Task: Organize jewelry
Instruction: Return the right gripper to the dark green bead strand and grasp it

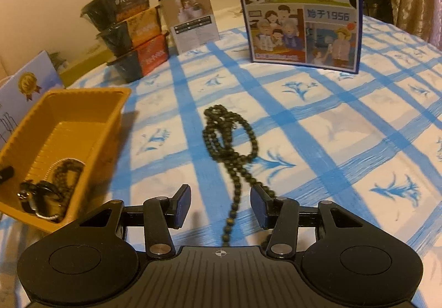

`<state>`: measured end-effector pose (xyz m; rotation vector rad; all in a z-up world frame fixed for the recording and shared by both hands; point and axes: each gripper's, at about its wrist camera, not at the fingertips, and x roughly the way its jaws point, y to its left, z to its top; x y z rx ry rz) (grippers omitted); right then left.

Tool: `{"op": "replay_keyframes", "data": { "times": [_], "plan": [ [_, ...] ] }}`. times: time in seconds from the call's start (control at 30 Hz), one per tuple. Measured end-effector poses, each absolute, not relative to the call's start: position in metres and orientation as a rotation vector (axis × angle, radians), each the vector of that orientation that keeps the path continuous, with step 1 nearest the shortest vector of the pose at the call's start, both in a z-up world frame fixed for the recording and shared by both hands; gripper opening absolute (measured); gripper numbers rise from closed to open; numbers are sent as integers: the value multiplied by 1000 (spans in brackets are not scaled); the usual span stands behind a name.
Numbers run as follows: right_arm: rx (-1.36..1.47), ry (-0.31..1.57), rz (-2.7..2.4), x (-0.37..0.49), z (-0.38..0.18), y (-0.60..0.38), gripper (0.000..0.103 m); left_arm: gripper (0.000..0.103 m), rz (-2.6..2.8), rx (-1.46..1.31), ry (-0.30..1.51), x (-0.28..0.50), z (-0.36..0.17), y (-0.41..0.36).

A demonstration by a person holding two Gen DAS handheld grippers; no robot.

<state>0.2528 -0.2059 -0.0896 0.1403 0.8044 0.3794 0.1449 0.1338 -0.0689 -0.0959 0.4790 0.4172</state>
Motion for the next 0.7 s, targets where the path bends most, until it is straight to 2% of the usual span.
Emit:
{"op": "replay_keyframes", "data": {
  "times": [0.7],
  "plan": [
    [-4, 768, 406, 284, -103, -198, 48, 9, 416, -95, 479, 145, -68, 133]
  ]
}}
